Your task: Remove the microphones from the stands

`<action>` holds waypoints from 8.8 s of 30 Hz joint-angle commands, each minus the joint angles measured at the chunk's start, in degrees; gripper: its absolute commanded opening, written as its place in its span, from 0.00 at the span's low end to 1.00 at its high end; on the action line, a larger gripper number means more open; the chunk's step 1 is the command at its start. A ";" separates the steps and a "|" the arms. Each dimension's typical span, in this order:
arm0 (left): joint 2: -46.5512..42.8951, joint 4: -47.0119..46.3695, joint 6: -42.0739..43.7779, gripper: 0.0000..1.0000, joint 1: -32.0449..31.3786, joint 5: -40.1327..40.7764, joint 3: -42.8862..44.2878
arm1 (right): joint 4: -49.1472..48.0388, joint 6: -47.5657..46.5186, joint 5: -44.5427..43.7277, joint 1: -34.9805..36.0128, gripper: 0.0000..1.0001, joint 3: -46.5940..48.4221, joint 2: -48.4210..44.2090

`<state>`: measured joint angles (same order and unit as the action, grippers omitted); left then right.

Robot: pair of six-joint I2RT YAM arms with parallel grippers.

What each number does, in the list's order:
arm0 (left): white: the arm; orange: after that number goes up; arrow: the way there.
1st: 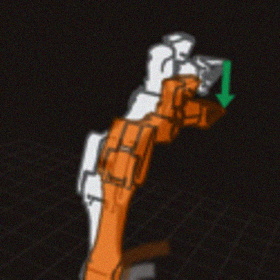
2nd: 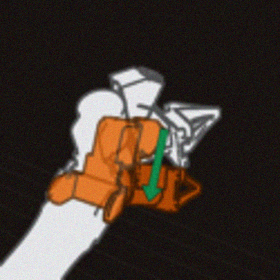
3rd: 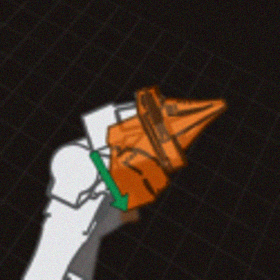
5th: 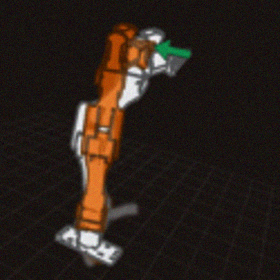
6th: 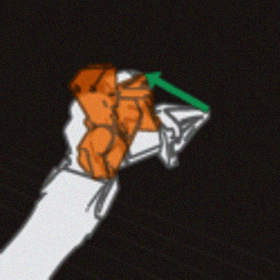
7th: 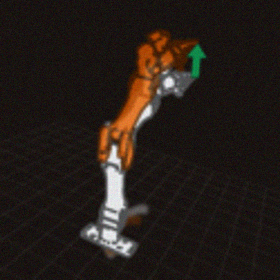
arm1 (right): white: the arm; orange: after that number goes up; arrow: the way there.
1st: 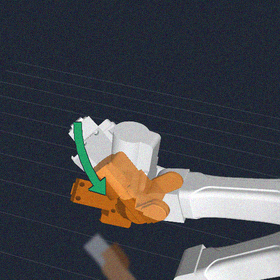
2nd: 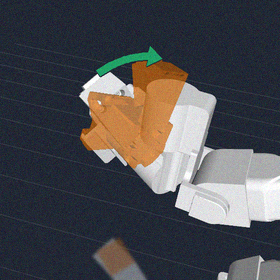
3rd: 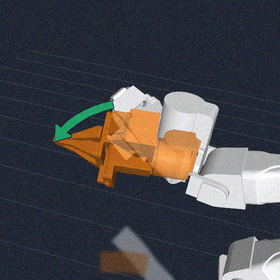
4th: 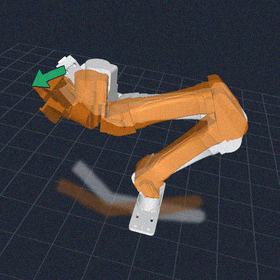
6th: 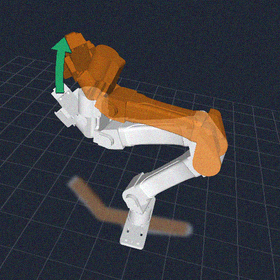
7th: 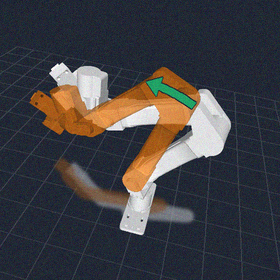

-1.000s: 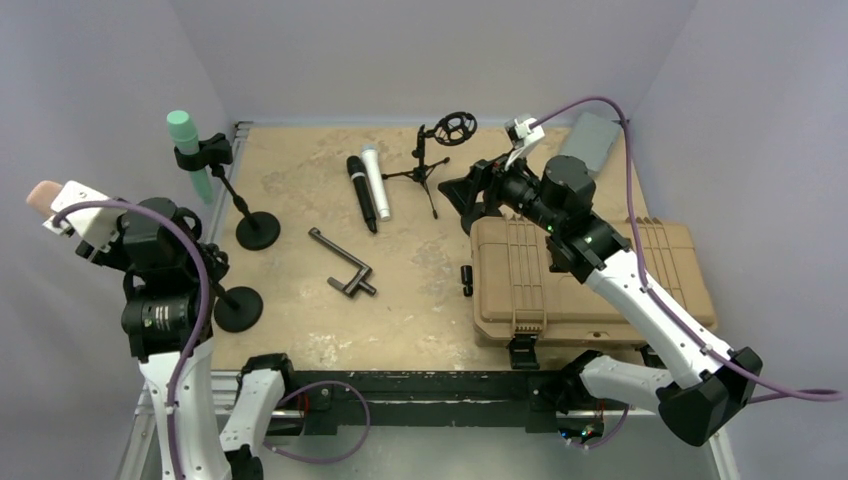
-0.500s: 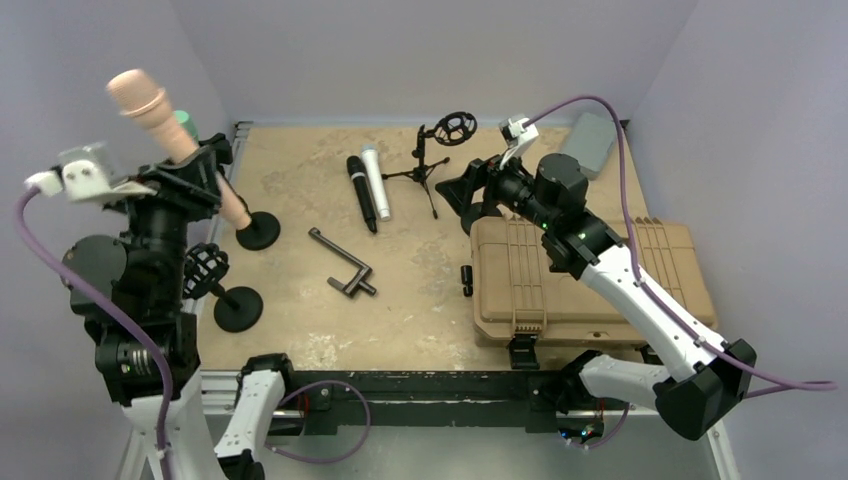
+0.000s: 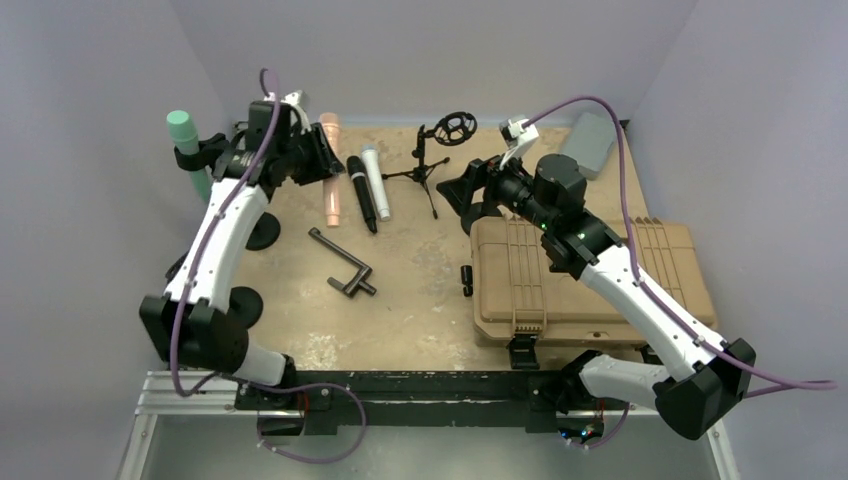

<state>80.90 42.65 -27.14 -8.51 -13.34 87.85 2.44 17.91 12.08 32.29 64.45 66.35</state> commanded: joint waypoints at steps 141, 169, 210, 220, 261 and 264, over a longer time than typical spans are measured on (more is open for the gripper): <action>-55.97 25.31 15.64 0.74 -8.54 41.08 6.79 | -22.03 47.79 0.75 36.78 0.00 44.72 55.77; -52.59 18.73 14.75 0.76 -8.54 32.18 2.10 | 26.95 2.31 16.31 18.19 0.00 40.43 20.31; -18.68 -10.34 0.90 0.76 -11.71 -20.55 -11.27 | 42.83 -3.10 39.35 -14.40 0.06 26.70 22.19; -13.51 -12.33 -1.30 0.77 -13.83 -22.89 -9.95 | 41.77 -3.41 37.88 -15.49 0.42 29.42 24.54; 10.31 -22.55 -13.91 0.72 -10.30 -29.91 -7.08 | 35.82 -2.31 17.64 -15.71 0.84 27.04 9.90; 10.99 -21.99 -13.04 0.69 -10.30 -29.10 -7.51 | 35.71 -2.27 16.50 -15.72 0.84 26.34 9.36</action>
<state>91.20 23.11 -40.51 -19.09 -42.24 80.97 40.99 15.77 30.50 16.80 91.46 77.60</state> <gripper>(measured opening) 0.716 0.841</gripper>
